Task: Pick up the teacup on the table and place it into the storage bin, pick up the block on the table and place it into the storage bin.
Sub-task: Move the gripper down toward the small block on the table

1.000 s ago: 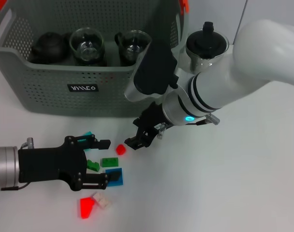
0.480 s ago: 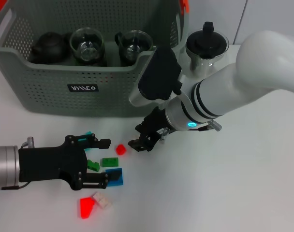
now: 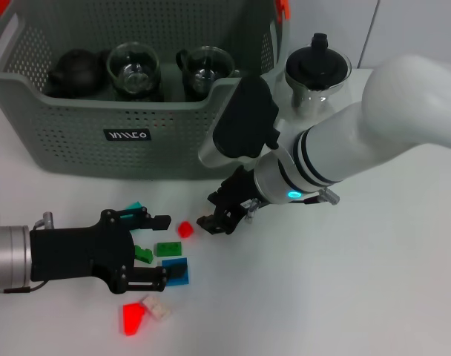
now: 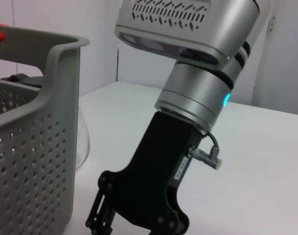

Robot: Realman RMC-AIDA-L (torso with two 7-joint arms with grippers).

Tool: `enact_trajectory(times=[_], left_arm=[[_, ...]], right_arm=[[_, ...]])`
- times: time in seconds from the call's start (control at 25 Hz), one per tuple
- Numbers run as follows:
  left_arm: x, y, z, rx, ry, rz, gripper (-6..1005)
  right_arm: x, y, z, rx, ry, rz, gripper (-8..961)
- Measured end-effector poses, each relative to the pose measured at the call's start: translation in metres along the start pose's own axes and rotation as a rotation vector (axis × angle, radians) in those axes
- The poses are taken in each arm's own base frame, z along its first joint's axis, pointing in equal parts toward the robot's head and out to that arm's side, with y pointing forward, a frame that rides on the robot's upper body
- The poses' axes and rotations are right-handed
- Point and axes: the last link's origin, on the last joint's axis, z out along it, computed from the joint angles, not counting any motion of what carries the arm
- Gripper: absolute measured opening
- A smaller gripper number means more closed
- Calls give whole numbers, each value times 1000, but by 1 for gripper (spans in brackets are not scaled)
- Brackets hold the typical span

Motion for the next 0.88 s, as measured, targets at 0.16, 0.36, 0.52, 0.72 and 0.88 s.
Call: enact_trajectory(times=[0.16,0.36,0.52,0.72,0.88], left_arm=[[-1,0,0,2,-1,2,811],[-1,0,0,2,-1,2,811],[-1,0,0,2,-1,3,812],[-1,0,1,2,0,2,812],[-1,0,1,2,0,1,812]], right_arm=[[1,2,2,-1,-1,0,416],[2,2,2,-3,-4,6,389],[3,2,2,-2,-1,9,368],[4,0,2,6,0,14,366],[5,0,2,7,0,14,361]])
